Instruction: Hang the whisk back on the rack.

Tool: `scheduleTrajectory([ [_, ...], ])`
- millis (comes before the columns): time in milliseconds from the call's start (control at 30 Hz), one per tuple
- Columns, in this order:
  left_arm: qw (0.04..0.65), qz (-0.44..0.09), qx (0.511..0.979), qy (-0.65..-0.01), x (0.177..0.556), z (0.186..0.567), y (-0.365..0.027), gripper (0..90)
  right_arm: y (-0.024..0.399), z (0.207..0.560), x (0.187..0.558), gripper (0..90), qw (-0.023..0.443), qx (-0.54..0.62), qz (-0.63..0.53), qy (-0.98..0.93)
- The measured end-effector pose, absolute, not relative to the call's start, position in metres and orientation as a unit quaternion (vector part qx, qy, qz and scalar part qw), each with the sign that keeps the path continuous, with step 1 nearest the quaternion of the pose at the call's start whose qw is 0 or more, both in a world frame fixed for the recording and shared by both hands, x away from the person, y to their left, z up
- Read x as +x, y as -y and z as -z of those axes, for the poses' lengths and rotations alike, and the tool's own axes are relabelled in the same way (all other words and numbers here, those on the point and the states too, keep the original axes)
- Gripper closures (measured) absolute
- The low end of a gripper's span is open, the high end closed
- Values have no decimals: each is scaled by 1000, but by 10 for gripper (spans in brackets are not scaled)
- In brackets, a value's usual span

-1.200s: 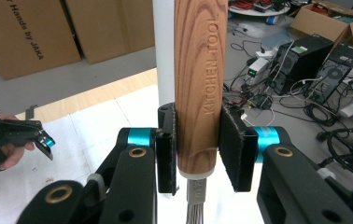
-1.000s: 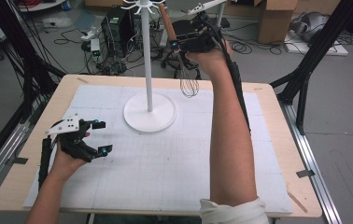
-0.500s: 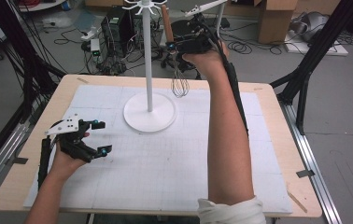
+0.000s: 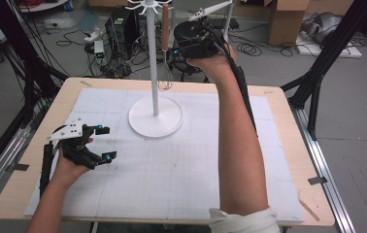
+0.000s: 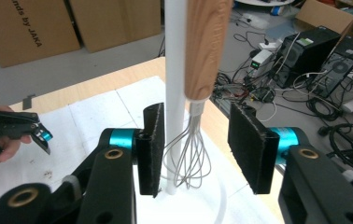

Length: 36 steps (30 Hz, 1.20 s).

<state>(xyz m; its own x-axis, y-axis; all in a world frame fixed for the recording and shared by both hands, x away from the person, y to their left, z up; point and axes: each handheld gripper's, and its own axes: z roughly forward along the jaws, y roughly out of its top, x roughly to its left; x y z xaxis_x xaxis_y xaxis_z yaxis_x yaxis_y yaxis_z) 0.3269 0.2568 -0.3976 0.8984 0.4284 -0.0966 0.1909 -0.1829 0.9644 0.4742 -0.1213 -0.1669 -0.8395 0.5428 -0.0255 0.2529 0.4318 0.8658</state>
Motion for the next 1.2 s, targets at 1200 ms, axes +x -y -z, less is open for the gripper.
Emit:
scheduleTrajectory([
  [1200,599,-97,768,-203,327,399,-254,17,195,196,421,355,127,216,-526,-813],
])
